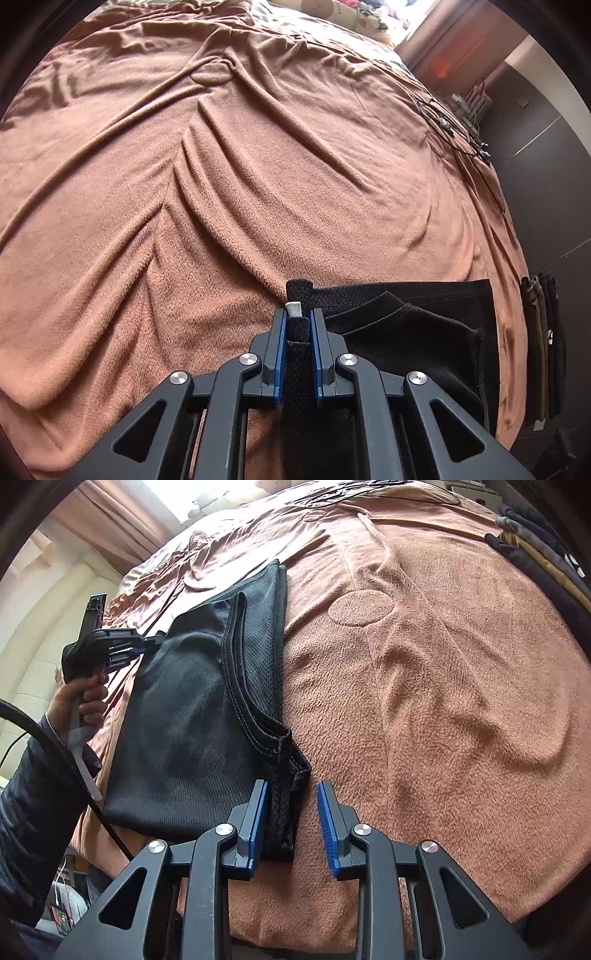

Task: Fold small clothes
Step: 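Pinch the folded shirt's edge with both grippers to straighten it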

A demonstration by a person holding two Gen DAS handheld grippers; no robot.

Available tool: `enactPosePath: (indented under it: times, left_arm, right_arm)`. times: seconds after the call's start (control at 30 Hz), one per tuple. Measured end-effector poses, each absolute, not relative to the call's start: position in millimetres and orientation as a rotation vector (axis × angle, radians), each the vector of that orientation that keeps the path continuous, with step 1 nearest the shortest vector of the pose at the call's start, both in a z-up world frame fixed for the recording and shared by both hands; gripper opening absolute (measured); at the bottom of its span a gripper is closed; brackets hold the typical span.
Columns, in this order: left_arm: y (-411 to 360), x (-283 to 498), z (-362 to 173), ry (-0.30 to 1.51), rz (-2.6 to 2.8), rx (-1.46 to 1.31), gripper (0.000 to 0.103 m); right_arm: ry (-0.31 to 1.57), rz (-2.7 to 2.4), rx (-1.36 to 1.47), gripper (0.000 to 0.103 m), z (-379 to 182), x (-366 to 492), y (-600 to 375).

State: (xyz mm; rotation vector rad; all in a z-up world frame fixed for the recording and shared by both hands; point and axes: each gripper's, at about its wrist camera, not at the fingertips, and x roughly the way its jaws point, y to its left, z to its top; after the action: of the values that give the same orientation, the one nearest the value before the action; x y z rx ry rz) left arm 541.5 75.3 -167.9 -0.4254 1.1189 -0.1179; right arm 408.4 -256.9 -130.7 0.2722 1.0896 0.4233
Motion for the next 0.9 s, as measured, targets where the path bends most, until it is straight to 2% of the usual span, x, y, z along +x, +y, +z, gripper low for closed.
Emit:
enactPosePath:
  times: [0.07, 0.13, 0.17, 0.4, 0.9]
  left_arm:
    - [76.2, 536.6, -166.4, 1.126, -0.115, -0.427, 0.030]
    - [76.1, 528.1, -165.9, 1.130, -0.121, -0.424, 0.041]
    - [75.8, 522.5, -165.7, 1.132, -0.126, -0.424, 0.042]
    - [70.2, 473.5, -165.9, 1.154, -0.166, -0.433, 0.042]
    - [55.6, 371.3, -170.9, 1.182, -0.249, -0.484, 0.042]
  right_arm:
    - [1.084, 0.411, 0.275, 0.024, -128.8, 404.5, -259.4]
    - [1.075, 0.402, 0.281, 0.024, -127.0, 400.3, -262.8]
    - [1.069, 0.400, 0.282, 0.024, -126.0, 398.2, -264.1]
    - [1.058, 0.425, 0.276, 0.010, -122.7, 386.2, -263.2]
    - [1.047, 0.434, 0.263, 0.007, -124.8, 380.8, -260.4]
